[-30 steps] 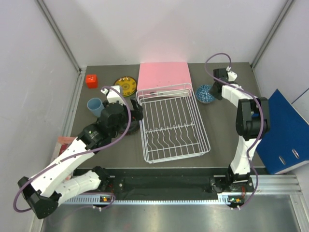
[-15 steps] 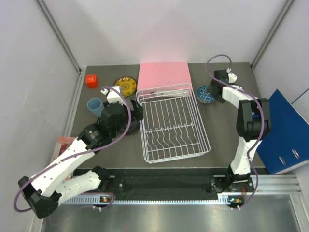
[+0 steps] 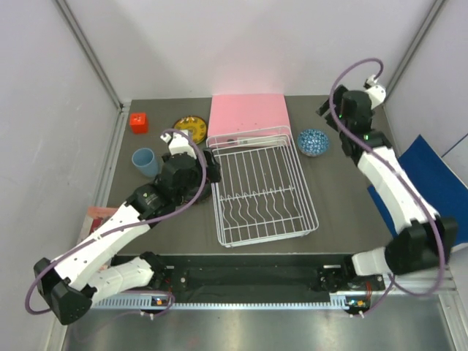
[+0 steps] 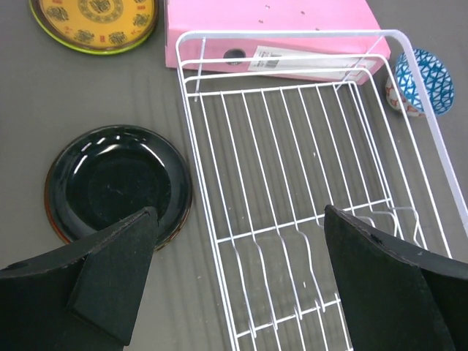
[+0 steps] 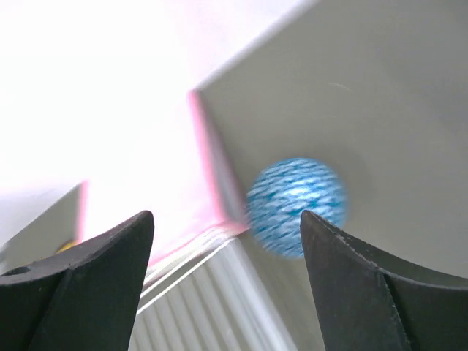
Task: Unload the mixed dishes from the dish rack
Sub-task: Reset both arms
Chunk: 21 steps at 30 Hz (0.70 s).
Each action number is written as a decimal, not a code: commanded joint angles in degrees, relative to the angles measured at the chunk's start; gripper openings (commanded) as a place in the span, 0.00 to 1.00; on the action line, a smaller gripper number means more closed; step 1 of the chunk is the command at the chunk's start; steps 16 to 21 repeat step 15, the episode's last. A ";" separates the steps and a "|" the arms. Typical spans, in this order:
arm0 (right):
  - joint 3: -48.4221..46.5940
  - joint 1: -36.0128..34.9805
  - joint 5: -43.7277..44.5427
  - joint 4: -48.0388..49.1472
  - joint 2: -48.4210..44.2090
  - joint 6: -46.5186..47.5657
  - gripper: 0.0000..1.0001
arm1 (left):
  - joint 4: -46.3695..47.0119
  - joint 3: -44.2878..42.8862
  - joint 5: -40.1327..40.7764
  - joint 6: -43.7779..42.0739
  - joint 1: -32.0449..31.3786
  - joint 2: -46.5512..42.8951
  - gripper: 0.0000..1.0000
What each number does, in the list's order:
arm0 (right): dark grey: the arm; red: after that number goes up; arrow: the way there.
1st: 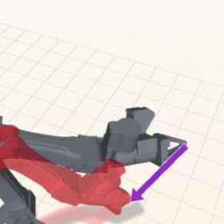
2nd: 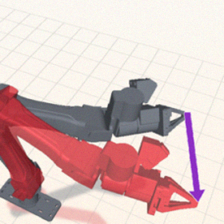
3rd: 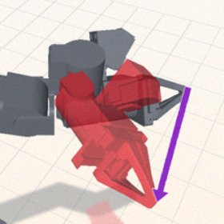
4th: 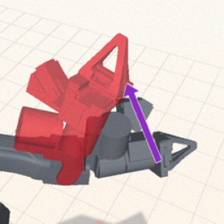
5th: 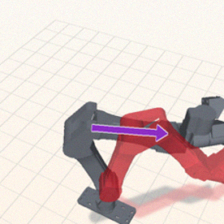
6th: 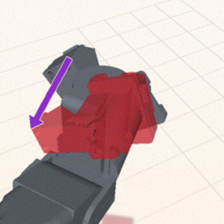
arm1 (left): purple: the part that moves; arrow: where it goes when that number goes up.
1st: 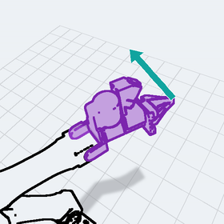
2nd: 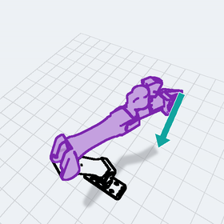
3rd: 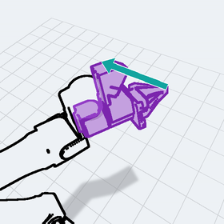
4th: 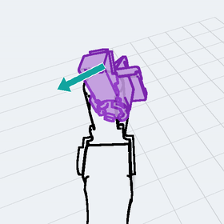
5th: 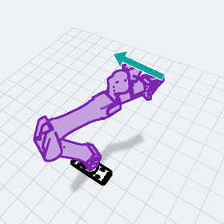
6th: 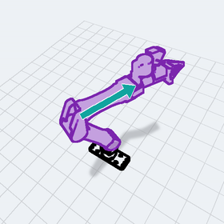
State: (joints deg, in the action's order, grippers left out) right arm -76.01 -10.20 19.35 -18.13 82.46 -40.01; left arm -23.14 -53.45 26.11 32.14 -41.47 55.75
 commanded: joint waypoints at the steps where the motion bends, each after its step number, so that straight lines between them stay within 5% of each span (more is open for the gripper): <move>1: 7.44 -15.94 10.92 7.66 -12.74 5.36 0.81 | 1.69 -0.69 -2.55 1.00 0.17 2.87 0.99; 5: 18.25 -31.35 20.62 13.55 -23.45 8.45 0.81 | -3.22 -5.24 -2.99 2.31 0.08 8.84 0.99; 13: 26.60 -56.04 38.98 17.41 -26.82 17.67 0.82 | -2.36 -3.16 -6.24 2.57 -0.01 10.00 0.99; 21: 26.88 -58.26 40.32 17.69 -26.56 19.17 0.83 | -1.39 -2.10 -6.24 2.84 0.08 9.73 0.99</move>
